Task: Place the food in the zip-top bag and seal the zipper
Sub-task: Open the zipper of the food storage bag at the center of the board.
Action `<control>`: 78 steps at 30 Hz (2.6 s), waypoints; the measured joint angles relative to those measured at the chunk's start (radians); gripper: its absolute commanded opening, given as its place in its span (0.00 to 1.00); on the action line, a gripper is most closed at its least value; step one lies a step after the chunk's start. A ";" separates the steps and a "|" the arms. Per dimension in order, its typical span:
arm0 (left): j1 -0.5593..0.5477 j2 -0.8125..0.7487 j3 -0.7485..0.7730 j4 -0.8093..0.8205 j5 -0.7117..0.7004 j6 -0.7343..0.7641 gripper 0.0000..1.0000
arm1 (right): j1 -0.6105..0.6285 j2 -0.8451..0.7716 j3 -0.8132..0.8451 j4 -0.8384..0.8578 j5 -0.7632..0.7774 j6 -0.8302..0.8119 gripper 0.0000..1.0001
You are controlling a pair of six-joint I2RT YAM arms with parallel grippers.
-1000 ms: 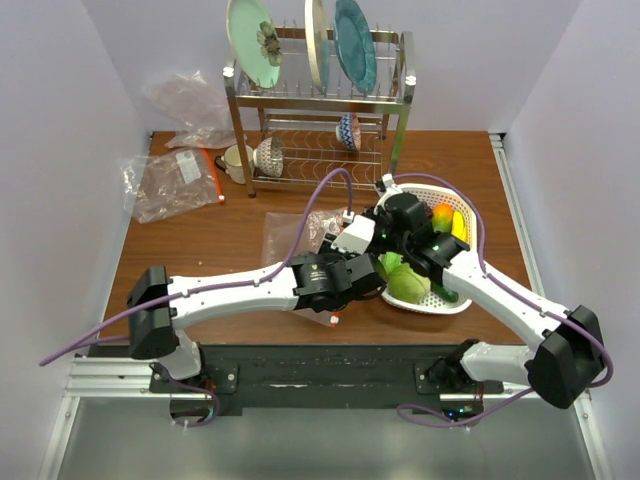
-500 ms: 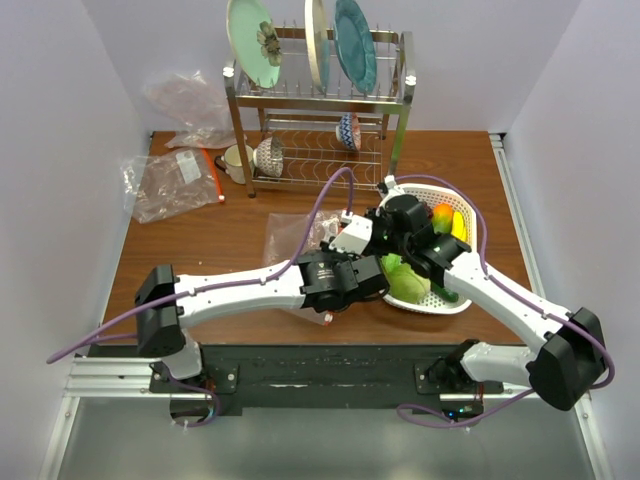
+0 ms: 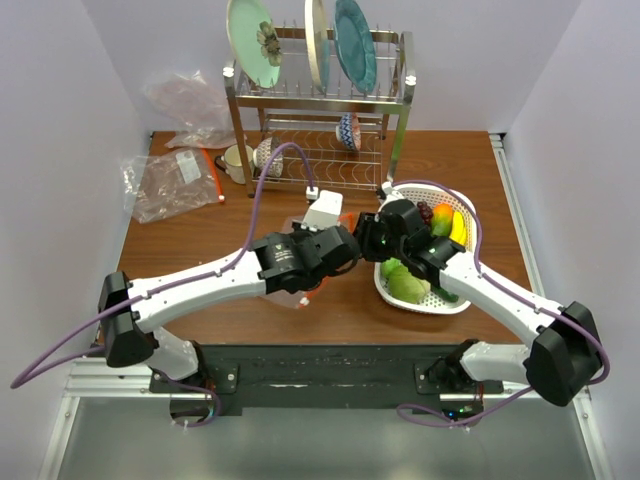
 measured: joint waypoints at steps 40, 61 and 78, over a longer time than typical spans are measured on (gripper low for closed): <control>0.057 -0.155 -0.165 0.201 0.222 0.095 0.00 | 0.050 0.058 0.037 0.209 -0.031 -0.080 0.02; 0.183 -0.109 -0.166 0.137 0.183 0.078 0.00 | 0.104 0.126 0.107 -0.006 0.300 -0.124 0.58; 0.240 -0.085 -0.195 0.245 0.267 0.139 0.00 | 0.103 0.094 0.090 0.037 0.052 -0.171 0.79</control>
